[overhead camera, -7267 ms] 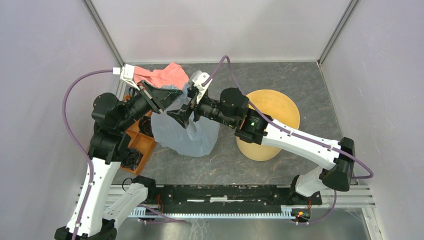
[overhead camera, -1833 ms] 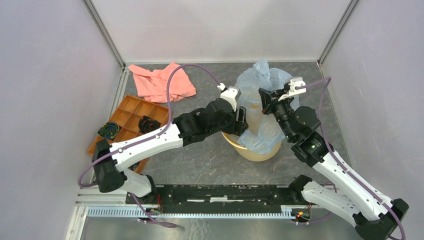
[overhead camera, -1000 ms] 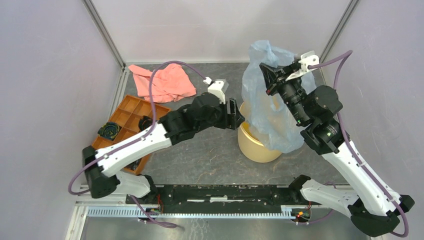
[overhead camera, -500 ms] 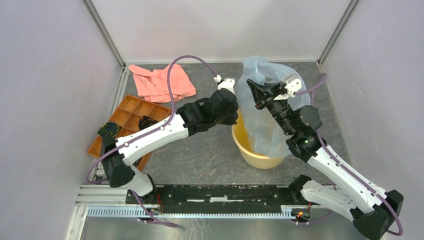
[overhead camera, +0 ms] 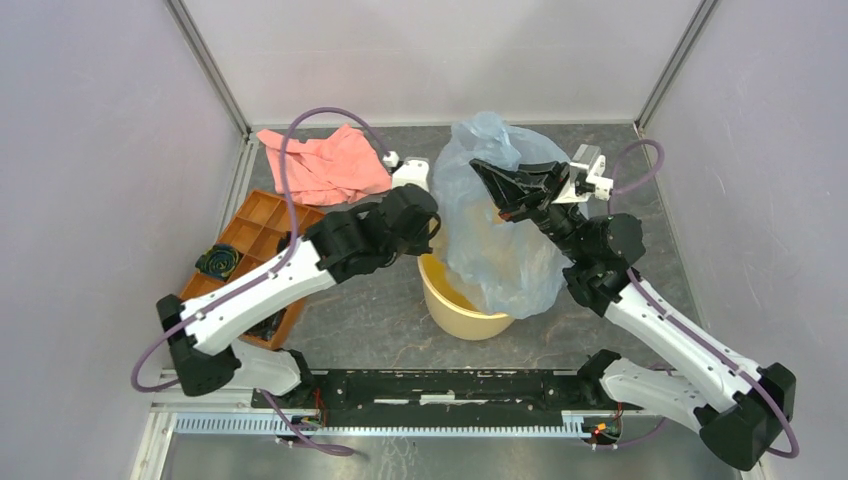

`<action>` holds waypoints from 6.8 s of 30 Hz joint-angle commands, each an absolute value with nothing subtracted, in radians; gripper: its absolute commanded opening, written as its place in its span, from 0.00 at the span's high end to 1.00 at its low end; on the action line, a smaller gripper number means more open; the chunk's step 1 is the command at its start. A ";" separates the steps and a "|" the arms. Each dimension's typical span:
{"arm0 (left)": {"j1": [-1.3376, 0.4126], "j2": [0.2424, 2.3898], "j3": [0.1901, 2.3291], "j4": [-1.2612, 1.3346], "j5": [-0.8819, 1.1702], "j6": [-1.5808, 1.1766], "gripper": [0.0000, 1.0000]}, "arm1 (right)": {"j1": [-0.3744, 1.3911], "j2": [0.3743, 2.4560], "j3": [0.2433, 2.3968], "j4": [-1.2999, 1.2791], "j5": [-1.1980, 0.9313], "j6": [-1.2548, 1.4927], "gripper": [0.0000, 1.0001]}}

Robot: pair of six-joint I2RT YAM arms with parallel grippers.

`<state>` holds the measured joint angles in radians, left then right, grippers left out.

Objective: Put the trash bags into the trash bin

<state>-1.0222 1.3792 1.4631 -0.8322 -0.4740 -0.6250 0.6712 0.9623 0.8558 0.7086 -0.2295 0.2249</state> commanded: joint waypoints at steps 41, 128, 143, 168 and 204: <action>-1.322 1.359 1.357 -0.342 -0.507 -0.490 0.32 | 0.669 1.053 1.024 0.691 -0.196 0.553 0.99; -0.925 1.327 1.190 -0.290 0.064 -0.623 0.33 | 0.670 0.815 0.870 -0.177 -0.439 0.316 0.99; -0.853 1.051 1.315 -0.454 -0.051 -0.555 0.00 | 0.669 0.876 0.887 -0.248 -0.466 0.183 0.99; -0.854 1.007 1.217 -0.276 0.219 -0.578 0.58 | 0.670 0.804 0.882 -0.246 -0.440 0.253 0.35; -0.853 0.754 0.901 0.037 0.226 -0.399 0.98 | 0.913 0.914 1.042 -0.255 0.194 -0.021 0.85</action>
